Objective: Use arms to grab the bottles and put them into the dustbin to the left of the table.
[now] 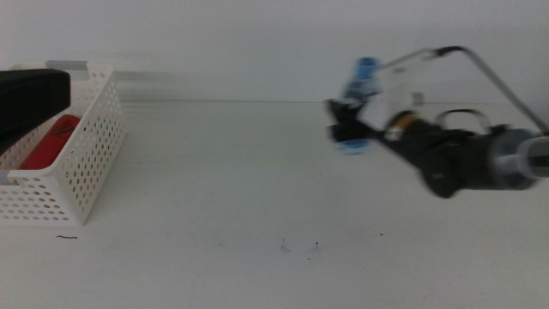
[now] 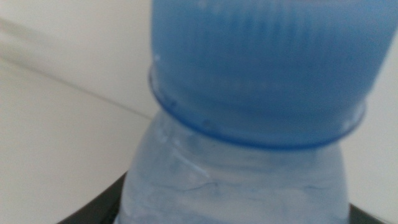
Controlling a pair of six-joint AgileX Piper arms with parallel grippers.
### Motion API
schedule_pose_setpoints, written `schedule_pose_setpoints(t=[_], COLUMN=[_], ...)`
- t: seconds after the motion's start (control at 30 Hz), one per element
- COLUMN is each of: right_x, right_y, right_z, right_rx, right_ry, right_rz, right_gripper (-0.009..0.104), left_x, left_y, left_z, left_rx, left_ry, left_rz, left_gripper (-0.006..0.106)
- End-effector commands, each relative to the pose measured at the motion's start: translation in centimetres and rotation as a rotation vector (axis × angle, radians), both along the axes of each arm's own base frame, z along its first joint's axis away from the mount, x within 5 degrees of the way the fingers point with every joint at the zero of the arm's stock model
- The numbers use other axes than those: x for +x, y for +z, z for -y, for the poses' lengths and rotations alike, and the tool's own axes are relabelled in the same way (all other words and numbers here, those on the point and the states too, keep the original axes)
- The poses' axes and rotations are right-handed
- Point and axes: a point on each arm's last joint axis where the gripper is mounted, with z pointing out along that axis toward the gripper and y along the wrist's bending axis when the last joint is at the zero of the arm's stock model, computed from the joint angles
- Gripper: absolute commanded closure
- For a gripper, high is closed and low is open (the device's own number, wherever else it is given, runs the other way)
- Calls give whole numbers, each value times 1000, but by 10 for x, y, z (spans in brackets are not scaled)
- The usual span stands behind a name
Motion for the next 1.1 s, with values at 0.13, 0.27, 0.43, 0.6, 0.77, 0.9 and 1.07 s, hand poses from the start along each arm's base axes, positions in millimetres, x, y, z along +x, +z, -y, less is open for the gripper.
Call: schedule_pose_setpoints(t=[0.13,0.27,0.43,0.6,0.77,0.9,1.07], right_x=[-6,-11,-16,-17,-17,-17,-18], right_y=[-8,-23,-37,-45,-47,-47,-44], right_z=[-83,-106,-117,-118,-118,-118,-116], right_rx=[30,28,36,30,29,29,21], right_ry=[177,225,245,248,248,248,236], right_rz=[49,34,0,-22,-25,-25,-71], right_gripper=[97,97,97,97,96,34,11], left_x=[-1,-1,-1,-1,-1,-1,-1], left_y=[2,2,2,2,2,2,2], left_z=[-1,-1,-1,-1,-1,-1,-1], left_rx=[-10,-11,-9,-9,-9,-9,-9], left_ry=[3,4,3,3,3,3,3], left_rz=[15,14,16,16,16,16,16], left_gripper=[7,7,7,7,7,7,7])
